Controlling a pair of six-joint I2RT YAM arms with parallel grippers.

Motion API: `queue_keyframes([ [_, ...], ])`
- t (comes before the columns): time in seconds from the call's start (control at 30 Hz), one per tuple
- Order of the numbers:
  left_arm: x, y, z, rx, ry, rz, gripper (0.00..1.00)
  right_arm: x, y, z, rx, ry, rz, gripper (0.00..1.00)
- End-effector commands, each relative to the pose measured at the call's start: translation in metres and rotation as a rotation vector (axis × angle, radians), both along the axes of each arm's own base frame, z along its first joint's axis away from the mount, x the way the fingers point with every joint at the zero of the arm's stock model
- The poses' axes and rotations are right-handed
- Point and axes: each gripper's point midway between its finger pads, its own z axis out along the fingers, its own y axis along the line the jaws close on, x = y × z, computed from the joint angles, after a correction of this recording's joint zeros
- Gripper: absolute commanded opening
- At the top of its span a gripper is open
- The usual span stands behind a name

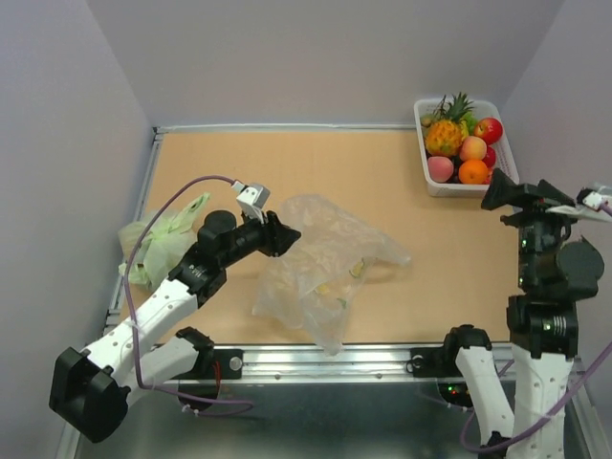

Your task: Untie the knot of the plastic bag and take out the fruit

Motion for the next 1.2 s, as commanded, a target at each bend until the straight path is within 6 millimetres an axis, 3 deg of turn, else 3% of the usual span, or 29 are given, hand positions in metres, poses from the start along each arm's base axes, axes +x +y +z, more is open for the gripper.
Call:
queue_keyframes([
  [0.0,0.018,0.023,0.027,-0.039,-0.031,0.193,0.6,-0.037,0.008,-0.015,-0.071,0.007,0.02,1.0],
  [0.07,0.018,0.033,0.03,-0.042,-0.007,0.253,0.74,-0.055,0.004,-0.014,-0.062,0.017,-0.01,1.0],
  [0.17,0.017,0.051,0.044,-0.067,0.001,0.354,0.87,-0.071,0.012,-0.013,-0.068,0.017,0.029,1.0],
  [0.2,0.018,0.059,0.047,-0.069,-0.001,0.396,0.89,-0.073,0.012,-0.013,-0.07,0.019,0.032,1.0],
  [0.23,0.022,0.071,0.063,-0.092,-0.028,0.466,0.91,-0.077,0.015,-0.013,-0.069,0.018,0.049,1.0],
  [0.3,0.015,0.092,0.07,-0.071,-0.014,0.551,0.95,-0.087,0.015,-0.013,-0.061,0.03,0.055,1.0],
  [0.33,0.015,0.108,0.092,-0.089,-0.046,0.63,0.96,-0.093,0.014,-0.011,-0.053,0.021,0.053,1.0],
  [0.37,0.007,0.122,0.094,-0.071,-0.04,0.67,0.97,-0.097,0.013,-0.015,-0.048,0.03,0.05,1.0],
  [0.43,-0.002,0.15,0.123,-0.085,-0.091,0.776,0.97,-0.109,0.012,-0.012,-0.043,0.002,0.054,1.0],
  [0.53,-0.026,0.19,0.149,-0.076,-0.143,0.897,0.98,-0.123,0.009,-0.006,-0.031,-0.033,0.051,1.0],
  [0.67,-0.063,0.237,0.159,-0.095,-0.163,1.034,0.98,-0.139,0.009,0.0,-0.046,-0.065,0.064,1.0],
  [0.8,-0.09,0.265,0.163,-0.157,-0.178,1.111,0.98,-0.151,0.008,0.006,-0.049,-0.086,0.066,1.0],
  [1.0,-0.121,0.296,0.159,-0.276,-0.182,1.204,0.97,-0.163,0.004,0.01,-0.04,-0.117,0.053,1.0],
  [1.17,-0.127,0.303,0.152,-0.317,-0.179,1.225,0.97,-0.162,0.005,0.008,-0.052,-0.108,0.06,1.0],
])
